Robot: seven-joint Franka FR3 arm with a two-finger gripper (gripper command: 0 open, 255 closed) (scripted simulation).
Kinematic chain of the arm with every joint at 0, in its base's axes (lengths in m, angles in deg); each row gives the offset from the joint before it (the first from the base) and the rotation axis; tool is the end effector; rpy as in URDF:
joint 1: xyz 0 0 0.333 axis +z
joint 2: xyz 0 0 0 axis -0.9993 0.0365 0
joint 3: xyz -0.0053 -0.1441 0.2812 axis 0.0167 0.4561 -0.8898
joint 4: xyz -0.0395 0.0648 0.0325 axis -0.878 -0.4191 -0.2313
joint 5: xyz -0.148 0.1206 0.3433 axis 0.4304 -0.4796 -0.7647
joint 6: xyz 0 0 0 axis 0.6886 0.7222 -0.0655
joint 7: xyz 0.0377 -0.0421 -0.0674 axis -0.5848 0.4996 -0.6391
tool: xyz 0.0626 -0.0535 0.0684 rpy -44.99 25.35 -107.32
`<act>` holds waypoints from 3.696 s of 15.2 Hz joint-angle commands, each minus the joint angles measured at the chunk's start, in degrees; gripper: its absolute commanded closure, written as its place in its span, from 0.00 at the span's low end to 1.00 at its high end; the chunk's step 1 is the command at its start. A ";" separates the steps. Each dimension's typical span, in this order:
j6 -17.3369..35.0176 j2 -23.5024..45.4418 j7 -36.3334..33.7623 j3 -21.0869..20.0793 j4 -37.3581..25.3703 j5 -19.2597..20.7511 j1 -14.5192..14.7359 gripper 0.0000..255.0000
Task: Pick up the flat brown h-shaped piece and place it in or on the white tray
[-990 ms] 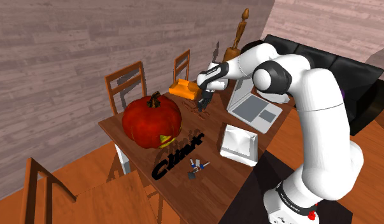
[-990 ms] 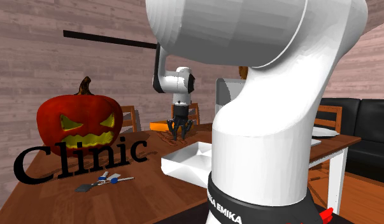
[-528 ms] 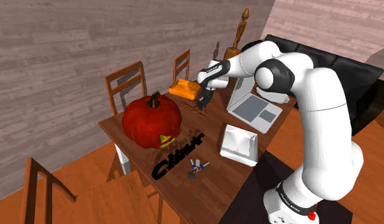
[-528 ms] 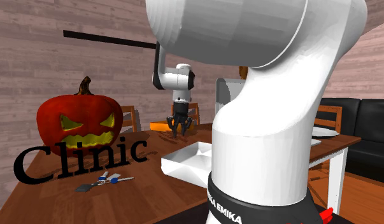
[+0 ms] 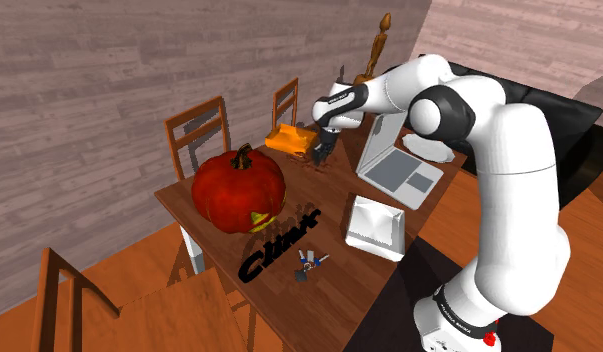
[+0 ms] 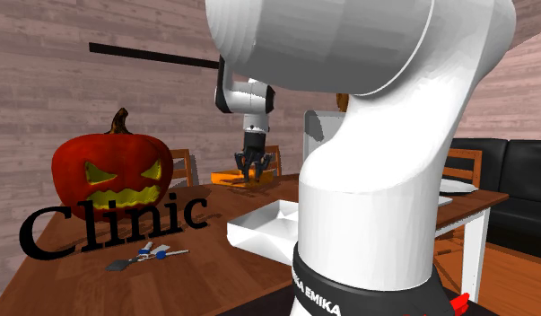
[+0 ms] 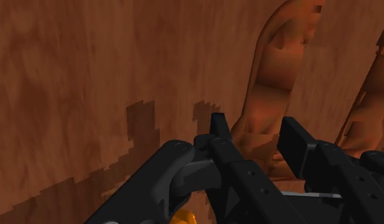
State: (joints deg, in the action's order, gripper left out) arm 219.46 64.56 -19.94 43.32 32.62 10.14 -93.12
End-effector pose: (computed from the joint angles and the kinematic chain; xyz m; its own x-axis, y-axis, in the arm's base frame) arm 0.6569 -0.1879 0.2361 0.9962 0.0845 0.0219 0.0861 -0.9926 -0.0853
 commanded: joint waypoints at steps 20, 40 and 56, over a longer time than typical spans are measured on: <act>2.42 -21.92 0.58 3.31 23.96 4.21 2.36 1.00; 6.71 -66.48 -0.91 7.40 71.30 23.95 -7.92 1.00; 24.73 -50.83 4.10 11.59 73.92 18.70 -3.37 1.00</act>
State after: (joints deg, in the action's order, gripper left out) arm 243.54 12.97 -16.24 54.65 106.66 29.31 -96.81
